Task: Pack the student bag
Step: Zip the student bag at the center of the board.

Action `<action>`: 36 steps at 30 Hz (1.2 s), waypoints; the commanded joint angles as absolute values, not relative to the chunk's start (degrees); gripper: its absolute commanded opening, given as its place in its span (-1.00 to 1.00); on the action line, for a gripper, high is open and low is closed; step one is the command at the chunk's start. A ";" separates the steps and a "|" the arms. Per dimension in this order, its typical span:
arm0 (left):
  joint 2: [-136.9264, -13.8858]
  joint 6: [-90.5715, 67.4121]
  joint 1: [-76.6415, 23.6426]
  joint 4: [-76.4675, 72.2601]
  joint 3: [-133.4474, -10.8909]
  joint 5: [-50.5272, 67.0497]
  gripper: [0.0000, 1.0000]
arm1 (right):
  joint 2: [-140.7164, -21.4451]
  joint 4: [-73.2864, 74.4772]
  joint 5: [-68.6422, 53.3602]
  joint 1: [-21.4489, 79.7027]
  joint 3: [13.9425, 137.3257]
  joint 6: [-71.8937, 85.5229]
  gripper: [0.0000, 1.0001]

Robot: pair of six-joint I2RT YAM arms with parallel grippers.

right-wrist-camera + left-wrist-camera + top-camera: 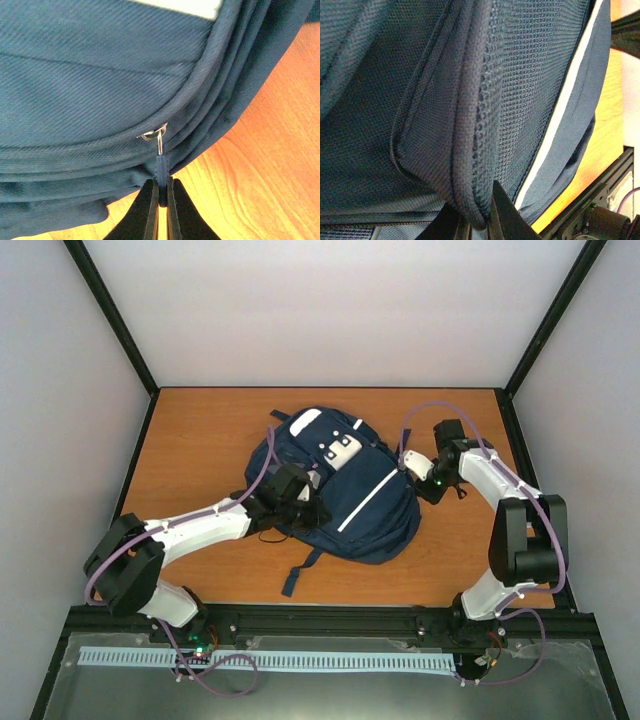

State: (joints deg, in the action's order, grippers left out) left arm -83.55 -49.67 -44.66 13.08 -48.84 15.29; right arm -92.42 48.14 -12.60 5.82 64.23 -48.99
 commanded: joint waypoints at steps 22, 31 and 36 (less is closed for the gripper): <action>-82.74 -25.62 -44.12 25.93 -56.33 20.04 -0.98 | -106.39 45.10 -14.98 5.42 83.46 -65.14 -0.94; -83.08 -25.90 -44.12 26.96 -56.44 17.20 -0.98 | -111.23 49.34 -17.34 6.40 91.95 -67.68 -0.93; -83.39 -26.23 -44.12 28.76 -57.85 14.24 -0.98 | -109.05 46.81 -16.99 6.33 87.10 -65.17 -0.56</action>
